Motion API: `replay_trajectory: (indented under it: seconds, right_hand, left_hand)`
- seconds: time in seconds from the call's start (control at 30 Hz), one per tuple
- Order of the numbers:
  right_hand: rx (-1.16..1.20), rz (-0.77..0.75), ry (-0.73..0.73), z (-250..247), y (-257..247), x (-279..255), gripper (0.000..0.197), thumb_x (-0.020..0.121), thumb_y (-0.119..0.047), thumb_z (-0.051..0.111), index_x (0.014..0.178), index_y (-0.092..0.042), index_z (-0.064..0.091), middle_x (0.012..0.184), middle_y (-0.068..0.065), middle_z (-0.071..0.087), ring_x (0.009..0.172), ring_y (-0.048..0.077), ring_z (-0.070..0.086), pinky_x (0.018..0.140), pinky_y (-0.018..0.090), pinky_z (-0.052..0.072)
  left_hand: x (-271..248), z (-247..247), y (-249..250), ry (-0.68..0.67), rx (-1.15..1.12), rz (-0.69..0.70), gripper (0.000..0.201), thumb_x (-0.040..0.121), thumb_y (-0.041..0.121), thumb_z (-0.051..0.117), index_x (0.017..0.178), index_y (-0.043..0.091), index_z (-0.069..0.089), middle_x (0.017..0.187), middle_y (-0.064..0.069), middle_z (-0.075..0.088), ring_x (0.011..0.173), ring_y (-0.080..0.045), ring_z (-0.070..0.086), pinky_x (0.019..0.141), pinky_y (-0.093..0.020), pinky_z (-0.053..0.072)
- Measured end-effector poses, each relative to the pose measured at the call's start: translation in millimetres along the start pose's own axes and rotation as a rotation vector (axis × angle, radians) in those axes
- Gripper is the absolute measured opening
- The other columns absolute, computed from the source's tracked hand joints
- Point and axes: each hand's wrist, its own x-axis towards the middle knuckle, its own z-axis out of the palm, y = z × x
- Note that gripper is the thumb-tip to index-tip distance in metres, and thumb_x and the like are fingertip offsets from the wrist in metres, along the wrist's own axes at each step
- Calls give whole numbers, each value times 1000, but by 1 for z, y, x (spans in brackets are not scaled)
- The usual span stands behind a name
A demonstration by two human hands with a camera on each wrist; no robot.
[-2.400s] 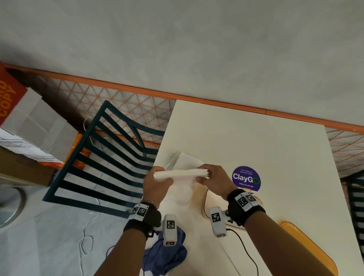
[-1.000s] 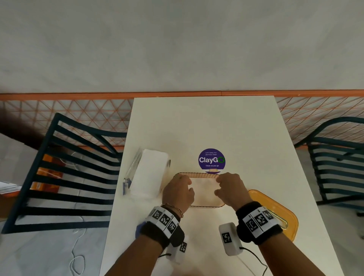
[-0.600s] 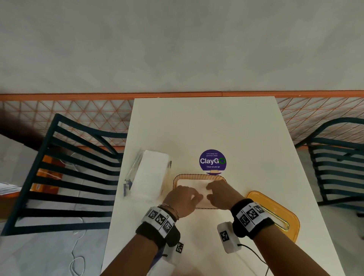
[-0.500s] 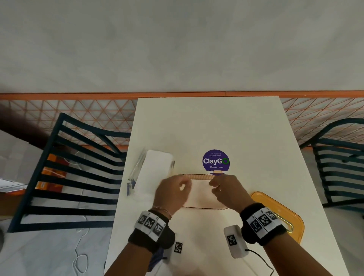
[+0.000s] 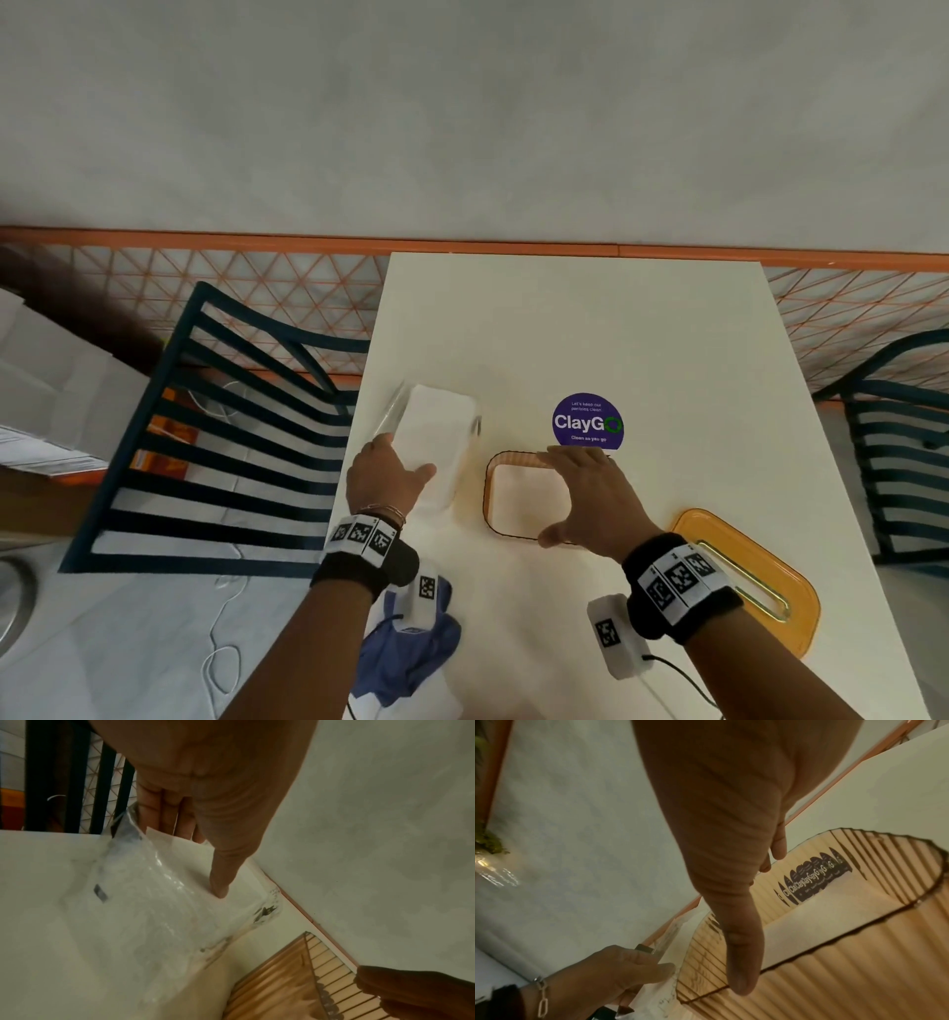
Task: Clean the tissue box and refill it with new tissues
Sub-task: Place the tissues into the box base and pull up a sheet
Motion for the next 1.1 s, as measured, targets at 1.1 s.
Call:
replay_trajectory:
  seconds: [1.1]
  right_hand:
    - [35, 9, -7, -16, -19, 6, 112, 53, -62, 88, 149, -31, 39, 151, -8, 46, 139, 18, 39, 118, 37, 31]
  left_hand:
    - [9, -6, -1, -124, -765, -227, 46, 63, 24, 90, 106, 19, 75, 104, -3, 77, 96, -26, 71, 88, -44, 60]
